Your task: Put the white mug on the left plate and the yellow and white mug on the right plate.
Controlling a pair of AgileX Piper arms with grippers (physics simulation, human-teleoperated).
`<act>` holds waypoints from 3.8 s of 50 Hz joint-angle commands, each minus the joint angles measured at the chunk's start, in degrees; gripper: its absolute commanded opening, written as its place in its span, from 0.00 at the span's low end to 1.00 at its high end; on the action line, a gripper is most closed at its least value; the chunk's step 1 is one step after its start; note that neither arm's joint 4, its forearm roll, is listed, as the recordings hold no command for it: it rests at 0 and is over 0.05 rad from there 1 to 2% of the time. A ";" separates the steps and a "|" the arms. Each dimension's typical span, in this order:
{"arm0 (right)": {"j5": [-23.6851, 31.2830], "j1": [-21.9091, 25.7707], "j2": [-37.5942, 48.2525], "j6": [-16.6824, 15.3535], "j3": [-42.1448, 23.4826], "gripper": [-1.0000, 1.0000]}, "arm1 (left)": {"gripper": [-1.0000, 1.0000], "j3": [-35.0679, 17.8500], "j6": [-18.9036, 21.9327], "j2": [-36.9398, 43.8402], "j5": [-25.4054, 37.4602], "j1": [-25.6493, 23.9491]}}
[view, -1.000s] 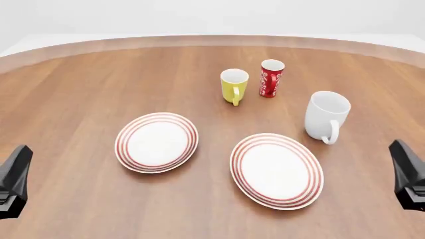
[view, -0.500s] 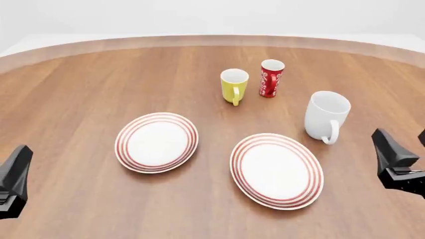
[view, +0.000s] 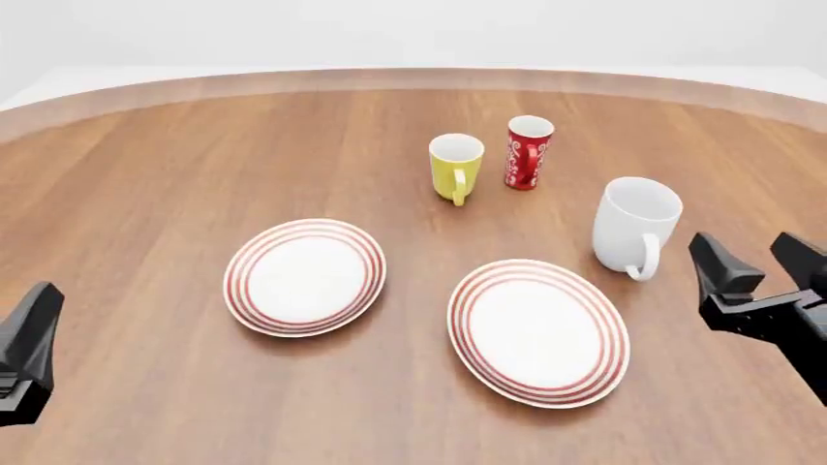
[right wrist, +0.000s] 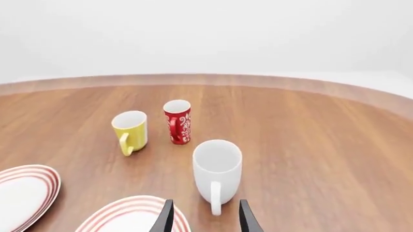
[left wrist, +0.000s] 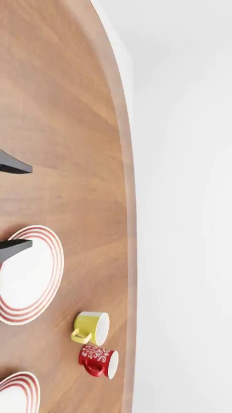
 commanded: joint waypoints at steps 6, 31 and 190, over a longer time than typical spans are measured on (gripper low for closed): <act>-9.93 -0.04 13.66 -0.40 -2.04 1.00 | 1.00 0.00 0.00 0.00 0.00 0.00; -16.69 -0.78 25.53 -0.13 -5.35 1.00 | 1.00 0.00 0.00 0.00 0.00 0.00; -28.82 -1.42 59.52 -0.37 -17.06 0.00 | 1.00 0.00 0.00 0.00 0.00 0.00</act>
